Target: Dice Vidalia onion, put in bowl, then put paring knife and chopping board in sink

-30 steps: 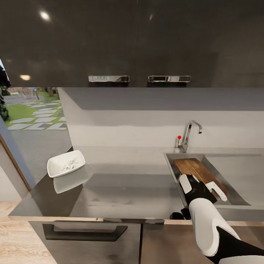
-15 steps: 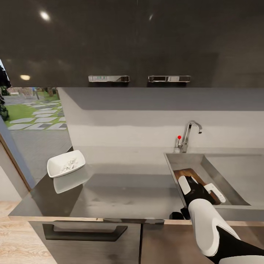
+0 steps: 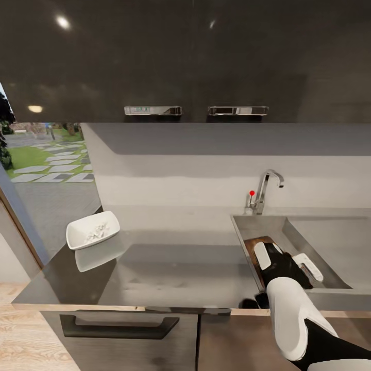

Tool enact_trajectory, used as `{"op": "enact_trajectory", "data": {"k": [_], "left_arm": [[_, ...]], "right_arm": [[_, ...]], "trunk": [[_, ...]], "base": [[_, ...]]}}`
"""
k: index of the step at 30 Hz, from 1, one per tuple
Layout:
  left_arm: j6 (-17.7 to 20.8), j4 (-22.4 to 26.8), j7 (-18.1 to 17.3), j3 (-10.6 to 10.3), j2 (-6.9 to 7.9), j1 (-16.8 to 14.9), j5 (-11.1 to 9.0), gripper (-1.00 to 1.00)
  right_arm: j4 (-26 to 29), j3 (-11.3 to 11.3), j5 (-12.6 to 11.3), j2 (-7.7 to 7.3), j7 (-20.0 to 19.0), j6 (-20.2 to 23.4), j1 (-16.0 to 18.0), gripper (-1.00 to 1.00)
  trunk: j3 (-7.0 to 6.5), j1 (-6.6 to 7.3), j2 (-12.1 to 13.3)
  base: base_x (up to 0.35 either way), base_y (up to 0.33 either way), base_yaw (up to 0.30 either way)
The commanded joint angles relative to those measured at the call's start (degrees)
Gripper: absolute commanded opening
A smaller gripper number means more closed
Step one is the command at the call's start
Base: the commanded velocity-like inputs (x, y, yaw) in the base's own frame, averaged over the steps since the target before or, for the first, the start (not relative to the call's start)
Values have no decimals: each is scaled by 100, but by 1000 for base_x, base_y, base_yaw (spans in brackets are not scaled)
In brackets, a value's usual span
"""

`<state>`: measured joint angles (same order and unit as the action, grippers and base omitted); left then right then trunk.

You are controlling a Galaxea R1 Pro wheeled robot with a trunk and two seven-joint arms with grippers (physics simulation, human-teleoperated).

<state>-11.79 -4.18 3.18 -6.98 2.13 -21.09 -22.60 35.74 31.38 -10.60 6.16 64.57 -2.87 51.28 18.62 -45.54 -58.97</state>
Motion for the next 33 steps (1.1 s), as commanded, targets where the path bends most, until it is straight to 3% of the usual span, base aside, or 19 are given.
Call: {"op": "enact_trajectory", "data": {"k": [1, 5, 9, 11, 14, 20, 22, 25, 29, 33], "left_arm": [[-37, -21, 2, -49, -4, -9, -34, 100], [-40, -21, -1, -49, -10, -9, -34, 100], [-39, -21, -1, -49, -11, -9, -33, 100], [-37, -21, -1, -49, -11, -9, -34, 100], [-39, -21, -1, -49, -11, -9, -34, 100], [-41, -21, -1, -49, -11, -9, -32, 100], [-40, -21, -8, -49, -11, -9, -29, 100], [-40, -21, -16, -49, -11, -9, -26, 100], [-42, -21, -18, -49, -8, -9, -27, 100], [-42, -21, -20, -49, -6, -9, -28, 100]], "right_arm": [[141, 13, -15, 9, 1, 28, 4, 100], [905, -175, -5, 29, 5, 764, 4, 100], [1469, -700, -12, 35, 84, 1250, 4, 100], [1691, -838, -23, 43, 133, 1533, 4, 100], [1917, -914, -44, 46, 139, 2016, 4, 100], [2092, -952, -55, 31, -36, 2541, 4, 100], [2237, -956, -56, 29, -343, 2905, 4, 100], [2544, -983, -55, 16, -1083, 3801, 4, 100], [3102, -1216, -17, -35, -2052, 4701, 4, 100], [3577, -1527, -16, -384, -2566, 5372, 4, 100]], "trunk": [[7, -1, -5], [7, -1, -5], [7, -1, -5], [7, -1, -5], [7, -1, -5], [7, -1, -5], [7, -1, -5], [7, -1, -5], [7, -1, -5], [7, -1, -5]], "base": [[0, 0, 0], [0, 0, 0], [0, 0, 0], [0, 0, 0], [0, 0, 0], [0, 0, 0], [0, 0, 0], [0, 0, 0], [0, 0, 0], [0, 0, 0]]}}
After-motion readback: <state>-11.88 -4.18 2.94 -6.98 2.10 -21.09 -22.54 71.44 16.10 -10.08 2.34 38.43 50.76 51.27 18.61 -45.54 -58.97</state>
